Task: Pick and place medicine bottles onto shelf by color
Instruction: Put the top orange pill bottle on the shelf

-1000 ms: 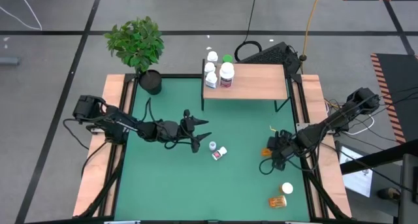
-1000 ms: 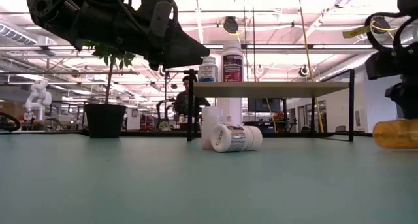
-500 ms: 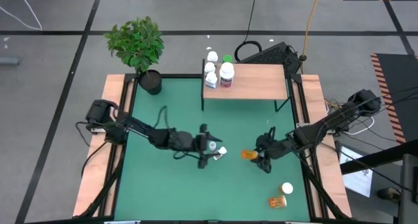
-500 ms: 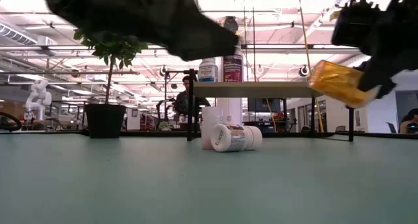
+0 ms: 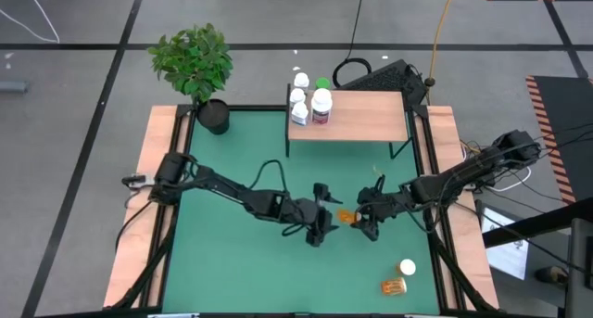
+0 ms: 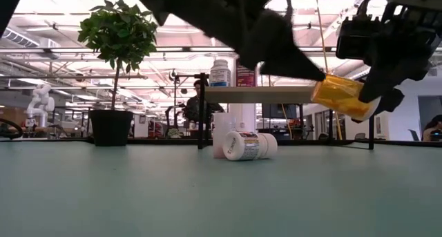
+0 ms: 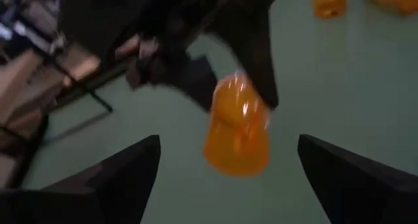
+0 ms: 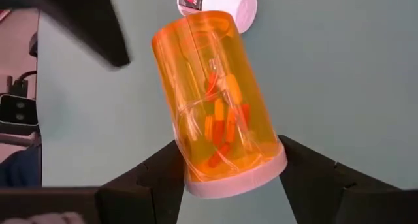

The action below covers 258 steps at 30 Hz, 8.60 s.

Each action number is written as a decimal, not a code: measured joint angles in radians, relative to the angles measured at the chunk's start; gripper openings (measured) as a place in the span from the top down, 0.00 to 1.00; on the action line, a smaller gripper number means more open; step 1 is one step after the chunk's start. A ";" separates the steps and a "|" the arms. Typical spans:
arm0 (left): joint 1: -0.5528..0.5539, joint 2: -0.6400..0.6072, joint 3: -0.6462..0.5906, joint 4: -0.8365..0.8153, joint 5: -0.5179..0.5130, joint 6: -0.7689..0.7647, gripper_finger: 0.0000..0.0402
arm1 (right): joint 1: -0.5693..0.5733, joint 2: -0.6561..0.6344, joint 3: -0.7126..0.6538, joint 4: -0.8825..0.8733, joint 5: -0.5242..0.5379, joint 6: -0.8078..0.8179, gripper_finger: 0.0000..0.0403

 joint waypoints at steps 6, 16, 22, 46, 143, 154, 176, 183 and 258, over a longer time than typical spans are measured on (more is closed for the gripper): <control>0.000 0.030 0.043 -0.027 0.037 0.060 0.18 | -0.002 0.000 0.000 0.003 -0.001 0.020 0.48; 0.005 0.030 0.042 -0.025 0.037 0.064 0.37 | -0.002 0.000 0.000 0.094 -0.026 0.013 0.48; 0.004 0.030 0.042 -0.024 0.041 0.051 0.45 | -0.002 0.000 0.000 0.102 -0.028 0.001 0.48; 0.033 -0.088 0.041 0.152 0.348 -0.299 0.54 | 0.016 -0.252 0.001 0.228 -0.180 -0.801 0.21; 0.031 -0.111 0.042 0.313 0.534 -0.420 0.28 | 0.202 0.105 -0.002 1.141 0.163 -1.597 0.58; 0.069 -0.239 0.042 -0.069 0.311 -0.289 0.17 | 0.189 -0.037 0.001 0.854 0.363 -1.411 0.58; 0.091 -0.195 0.041 -0.060 0.092 -0.140 0.27 | -0.094 -0.111 0.000 0.291 0.259 -0.735 0.57; 0.118 -0.119 0.039 -0.029 0.092 -0.203 0.27 | -0.099 -0.101 0.000 0.272 0.259 -0.746 0.57; 0.307 -0.220 0.048 -0.034 -0.278 -0.422 0.42 | -0.100 -0.201 -0.001 0.256 0.761 -0.818 0.18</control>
